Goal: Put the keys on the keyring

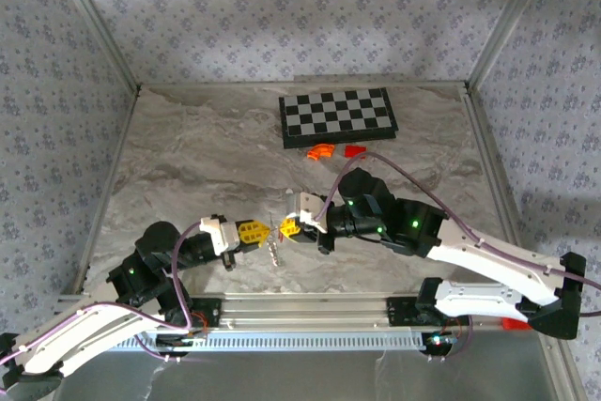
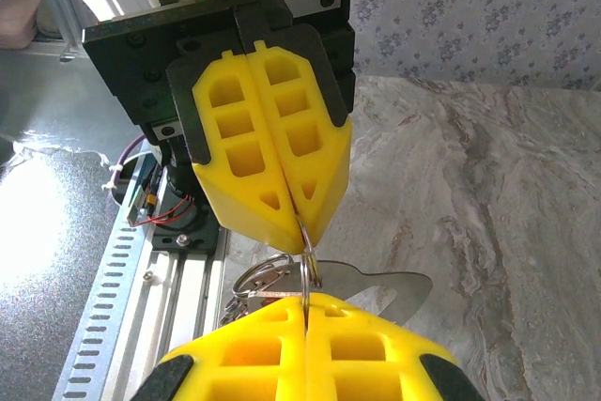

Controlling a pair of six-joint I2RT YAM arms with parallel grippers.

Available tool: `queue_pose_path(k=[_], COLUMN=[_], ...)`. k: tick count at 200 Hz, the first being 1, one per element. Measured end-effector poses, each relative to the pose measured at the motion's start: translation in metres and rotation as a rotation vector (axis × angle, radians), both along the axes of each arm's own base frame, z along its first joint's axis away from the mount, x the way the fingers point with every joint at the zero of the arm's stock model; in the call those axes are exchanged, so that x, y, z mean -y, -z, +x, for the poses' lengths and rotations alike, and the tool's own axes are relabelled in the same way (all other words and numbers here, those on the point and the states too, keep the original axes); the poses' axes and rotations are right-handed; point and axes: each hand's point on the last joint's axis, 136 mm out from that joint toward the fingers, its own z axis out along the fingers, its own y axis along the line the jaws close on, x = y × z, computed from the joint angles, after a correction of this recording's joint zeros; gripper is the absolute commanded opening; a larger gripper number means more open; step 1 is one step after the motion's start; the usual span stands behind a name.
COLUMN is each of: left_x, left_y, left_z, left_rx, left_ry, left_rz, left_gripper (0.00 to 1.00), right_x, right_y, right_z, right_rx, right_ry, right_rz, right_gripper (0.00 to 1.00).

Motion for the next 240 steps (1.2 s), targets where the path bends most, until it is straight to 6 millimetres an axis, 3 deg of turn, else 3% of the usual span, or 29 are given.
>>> queue_pose_path(k=[240], left_x=[0.004], left_y=[0.005], left_z=[-0.006], left_rx=[0.004], left_ry=[0.045], left_rz=[0.02], left_gripper=[0.0], right_x=[0.002], right_y=[-0.003], right_z=[-0.011], right_rx=[0.022], right_ry=[-0.031], right_rz=[0.003], right_gripper=[0.0])
